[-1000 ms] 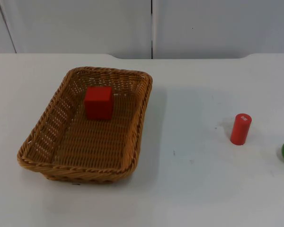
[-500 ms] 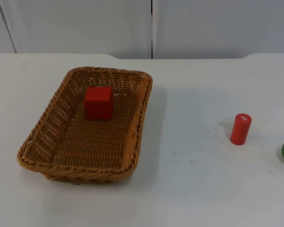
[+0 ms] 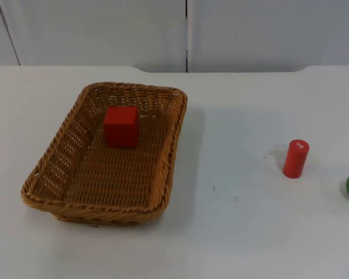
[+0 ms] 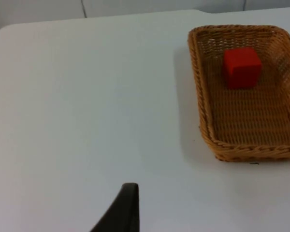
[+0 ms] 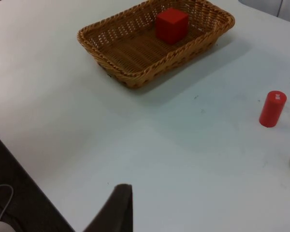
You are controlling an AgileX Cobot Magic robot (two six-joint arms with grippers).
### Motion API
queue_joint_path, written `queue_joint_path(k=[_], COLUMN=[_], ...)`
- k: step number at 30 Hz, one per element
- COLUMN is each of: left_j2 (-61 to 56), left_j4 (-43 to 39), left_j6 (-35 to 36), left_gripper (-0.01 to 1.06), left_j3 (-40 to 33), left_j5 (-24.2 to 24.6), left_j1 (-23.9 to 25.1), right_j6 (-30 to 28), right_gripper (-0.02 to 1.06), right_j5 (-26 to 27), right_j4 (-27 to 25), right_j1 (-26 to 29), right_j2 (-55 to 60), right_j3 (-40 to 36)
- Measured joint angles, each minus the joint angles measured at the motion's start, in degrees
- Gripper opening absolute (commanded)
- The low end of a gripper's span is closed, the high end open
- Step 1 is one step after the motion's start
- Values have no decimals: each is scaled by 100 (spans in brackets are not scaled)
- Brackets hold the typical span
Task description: Pick up the basket with the left hand and place the object to the left of the red cylinder into the basket with the right hand.
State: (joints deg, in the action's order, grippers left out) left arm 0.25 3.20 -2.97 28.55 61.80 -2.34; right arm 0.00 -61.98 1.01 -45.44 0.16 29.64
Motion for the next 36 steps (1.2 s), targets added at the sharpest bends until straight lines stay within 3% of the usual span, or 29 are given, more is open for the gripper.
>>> queue_joint_path(k=[11,25,36], left_j2=[0,0,0], left_j4=[0,0,0], left_j6=[0,0,0], left_gripper=[105,105,105], left_j3=[0,0,0], left_j5=[0,0,0], left_j1=[596,607,607], right_j6=[0,0,0], right_gripper=[105,105,105], right_j5=[0,0,0], right_j4=[0,0,0], right_j1=[0,0,971], right_j2=[0,0,0], right_j3=[0,0,0])
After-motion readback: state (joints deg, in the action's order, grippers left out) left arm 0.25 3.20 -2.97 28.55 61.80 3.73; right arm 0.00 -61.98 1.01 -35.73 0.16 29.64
